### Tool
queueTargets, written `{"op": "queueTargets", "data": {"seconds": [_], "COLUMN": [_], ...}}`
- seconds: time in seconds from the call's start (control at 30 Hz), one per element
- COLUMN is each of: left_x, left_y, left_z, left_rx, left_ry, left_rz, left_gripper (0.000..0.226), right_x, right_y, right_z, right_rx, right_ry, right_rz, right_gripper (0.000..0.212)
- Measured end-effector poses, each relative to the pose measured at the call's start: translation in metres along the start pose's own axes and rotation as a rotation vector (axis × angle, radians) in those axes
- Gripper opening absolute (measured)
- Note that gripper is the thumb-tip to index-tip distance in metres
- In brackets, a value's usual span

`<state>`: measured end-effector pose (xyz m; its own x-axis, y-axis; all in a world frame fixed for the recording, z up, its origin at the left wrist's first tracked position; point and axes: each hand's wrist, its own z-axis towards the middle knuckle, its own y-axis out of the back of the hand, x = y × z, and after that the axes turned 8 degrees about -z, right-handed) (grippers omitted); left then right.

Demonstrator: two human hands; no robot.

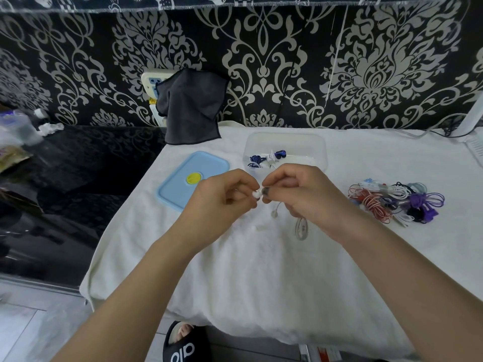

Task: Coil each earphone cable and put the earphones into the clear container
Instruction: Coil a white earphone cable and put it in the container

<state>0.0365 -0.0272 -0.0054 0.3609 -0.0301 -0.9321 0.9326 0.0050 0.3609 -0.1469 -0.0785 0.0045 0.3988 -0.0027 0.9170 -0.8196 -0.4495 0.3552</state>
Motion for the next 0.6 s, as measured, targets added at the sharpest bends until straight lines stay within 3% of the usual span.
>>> {"op": "queueTargets", "data": {"seconds": [0.37,0.6], "left_x": [-0.009,-0.013], "left_y": [0.005,0.007], "left_z": [-0.007,-0.009], "left_rx": [-0.02,-0.011], "left_ry": [-0.154,-0.122], "left_rz": [-0.065,-0.193], "left_gripper": [0.015,0.015], "right_x": [0.008,0.009], "right_y": [0.007,0.011], "right_z": [-0.001,-0.001], "right_rx": [0.147,0.219], "right_ry": [-0.138,-0.173], "right_rz": [0.322,0.418], "right_gripper": [0.006,0.01]}}
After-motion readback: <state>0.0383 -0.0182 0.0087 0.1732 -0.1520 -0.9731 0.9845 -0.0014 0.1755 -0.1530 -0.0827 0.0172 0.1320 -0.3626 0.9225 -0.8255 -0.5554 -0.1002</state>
